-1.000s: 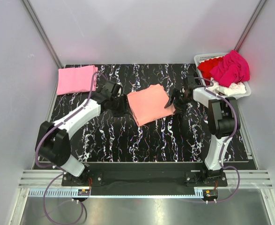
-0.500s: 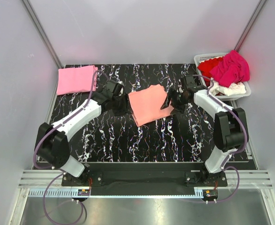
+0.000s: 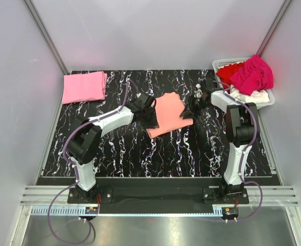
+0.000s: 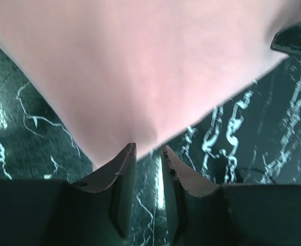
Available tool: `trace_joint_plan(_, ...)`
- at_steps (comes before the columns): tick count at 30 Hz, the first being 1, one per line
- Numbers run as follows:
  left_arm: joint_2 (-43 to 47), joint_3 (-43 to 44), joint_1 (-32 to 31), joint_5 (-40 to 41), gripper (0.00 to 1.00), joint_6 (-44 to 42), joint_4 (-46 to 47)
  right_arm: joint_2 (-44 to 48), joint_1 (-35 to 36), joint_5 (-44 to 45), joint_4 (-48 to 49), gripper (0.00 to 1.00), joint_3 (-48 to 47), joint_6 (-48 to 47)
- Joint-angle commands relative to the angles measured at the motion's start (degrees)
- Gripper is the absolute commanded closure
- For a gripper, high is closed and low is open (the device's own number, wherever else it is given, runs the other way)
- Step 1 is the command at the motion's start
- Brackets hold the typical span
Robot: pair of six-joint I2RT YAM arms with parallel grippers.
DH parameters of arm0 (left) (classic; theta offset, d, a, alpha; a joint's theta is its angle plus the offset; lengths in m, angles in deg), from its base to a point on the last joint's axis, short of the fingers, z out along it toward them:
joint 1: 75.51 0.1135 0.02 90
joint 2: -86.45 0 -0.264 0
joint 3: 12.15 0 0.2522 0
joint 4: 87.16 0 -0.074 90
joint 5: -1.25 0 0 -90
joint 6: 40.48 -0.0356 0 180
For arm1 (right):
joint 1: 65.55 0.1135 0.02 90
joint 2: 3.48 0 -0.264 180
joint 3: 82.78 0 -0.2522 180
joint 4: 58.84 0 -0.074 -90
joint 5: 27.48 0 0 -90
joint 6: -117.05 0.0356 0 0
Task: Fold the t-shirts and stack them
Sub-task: Fold the tshirt, then neatly place the folded tshirt to the corner
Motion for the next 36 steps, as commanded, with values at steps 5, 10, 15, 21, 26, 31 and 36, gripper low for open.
trace_joint_plan(5,-0.8,-7.8,0.5,5.4,0.71,2.0,7.3,-7.2,-1.3,1.3,2.7,0.74,1.8,-1.1)
trace_joint_plan(10,-1.5,-14.6,1.5,5.5,0.74,0.7,10.2,-5.5,-1.2,2.0,5.0,0.74,6.9,0.2)
trace_joint_plan(15,-0.3,-17.3,2.0,6.1,0.76,-1.1,10.1,-1.4,-1.3,3.5,4.8,0.75,10.8,1.8)
trace_joint_plan(21,5.8,-13.2,2.1,9.6,0.70,-5.1,3.4,4.8,-0.3,3.2,1.4,0.43,7.2,-0.3)
trace_joint_plan(26,13.4,-9.4,5.1,8.5,0.33,-7.2,0.3,10.1,0.6,8.3,-0.7,0.25,2.2,-0.3)
trace_joint_plan(31,16.0,-8.1,12.7,2.3,0.31,-8.7,1.3,19.3,2.9,9.6,2.7,0.21,6.2,1.8)
trace_joint_plan(36,11.3,-6.7,17.5,-5.1,0.32,-10.9,7.1,30.5,11.9,11.1,13.6,0.21,22.7,3.6)
